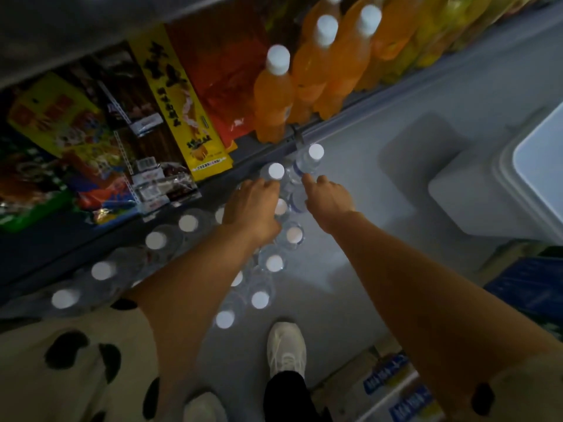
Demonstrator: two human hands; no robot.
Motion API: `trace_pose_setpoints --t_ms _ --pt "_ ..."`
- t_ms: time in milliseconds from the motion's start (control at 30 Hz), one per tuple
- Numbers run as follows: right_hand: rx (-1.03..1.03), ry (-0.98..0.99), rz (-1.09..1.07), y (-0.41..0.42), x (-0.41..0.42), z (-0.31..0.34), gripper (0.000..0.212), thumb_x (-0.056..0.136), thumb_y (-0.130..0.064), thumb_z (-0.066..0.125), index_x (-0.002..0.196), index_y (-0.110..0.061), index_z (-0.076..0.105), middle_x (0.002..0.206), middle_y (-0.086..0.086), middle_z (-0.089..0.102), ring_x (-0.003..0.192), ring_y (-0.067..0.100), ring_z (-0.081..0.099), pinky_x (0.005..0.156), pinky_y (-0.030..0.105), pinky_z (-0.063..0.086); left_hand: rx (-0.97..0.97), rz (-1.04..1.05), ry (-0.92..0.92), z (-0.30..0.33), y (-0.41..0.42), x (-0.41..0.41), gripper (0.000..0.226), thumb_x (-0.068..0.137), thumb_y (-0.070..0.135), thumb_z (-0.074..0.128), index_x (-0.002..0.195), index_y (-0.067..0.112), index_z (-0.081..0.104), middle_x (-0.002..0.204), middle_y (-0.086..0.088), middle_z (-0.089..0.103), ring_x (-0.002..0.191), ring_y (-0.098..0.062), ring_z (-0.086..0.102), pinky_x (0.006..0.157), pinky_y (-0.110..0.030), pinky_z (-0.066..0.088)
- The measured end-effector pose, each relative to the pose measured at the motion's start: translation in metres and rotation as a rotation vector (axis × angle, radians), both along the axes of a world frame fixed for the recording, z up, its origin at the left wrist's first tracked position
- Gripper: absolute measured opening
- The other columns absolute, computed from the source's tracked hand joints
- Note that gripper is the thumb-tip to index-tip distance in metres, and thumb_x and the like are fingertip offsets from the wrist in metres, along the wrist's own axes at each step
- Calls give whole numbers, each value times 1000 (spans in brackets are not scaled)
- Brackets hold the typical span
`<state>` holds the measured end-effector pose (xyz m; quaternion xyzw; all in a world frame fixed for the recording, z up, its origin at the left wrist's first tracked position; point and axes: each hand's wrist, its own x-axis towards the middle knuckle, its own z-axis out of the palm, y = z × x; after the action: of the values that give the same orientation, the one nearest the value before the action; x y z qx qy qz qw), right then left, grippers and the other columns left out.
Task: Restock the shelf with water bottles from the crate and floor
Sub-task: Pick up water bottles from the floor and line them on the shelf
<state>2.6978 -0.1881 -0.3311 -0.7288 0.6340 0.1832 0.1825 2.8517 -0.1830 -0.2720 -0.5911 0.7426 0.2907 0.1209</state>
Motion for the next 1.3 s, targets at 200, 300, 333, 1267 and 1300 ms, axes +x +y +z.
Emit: trace_pose_setpoints --t_ms 200,300,333,1267,1300 --pt "-48 -103 60 0 -18 119 40 93 -18 51 130 -8 39 113 19 53 98 39 56 71 35 33 18 13 98 69 5 -2 55 77 22 74 125 11 51 125 -13 52 120 -33 47 89 -40 43" --pt "-31 -159 94 0 -27 211 39 90 -19 54 125 -8 41 112 19 54 99 40 55 72 37 39 24 22 162 128 7 -3 61 73 22 78 126 12 51 124 -11 52 118 -32 49 89 -40 44" --pt "-29 -189 100 1 -29 246 39 89 -20 56 124 -8 43 112 18 55 100 40 56 75 40 43 27 20 187 151 7 -2 61 71 23 80 124 13 52 123 -10 53 118 -31 51 90 -40 46" --pt "-740 -210 442 104 110 996 27 88 -35 60 103 -13 60 88 3 59 82 25 52 70 32 40 -382 -102 731 786 88 128 41 72 18 84 86 43 55 77 28 56 69 17 52 61 -2 37" --pt "-783 -195 456 107 115 1014 26 89 -35 59 102 -12 62 86 3 60 82 26 53 70 32 41 -401 -105 732 805 89 133 40 69 21 85 90 42 58 81 25 60 74 16 55 66 -4 40"
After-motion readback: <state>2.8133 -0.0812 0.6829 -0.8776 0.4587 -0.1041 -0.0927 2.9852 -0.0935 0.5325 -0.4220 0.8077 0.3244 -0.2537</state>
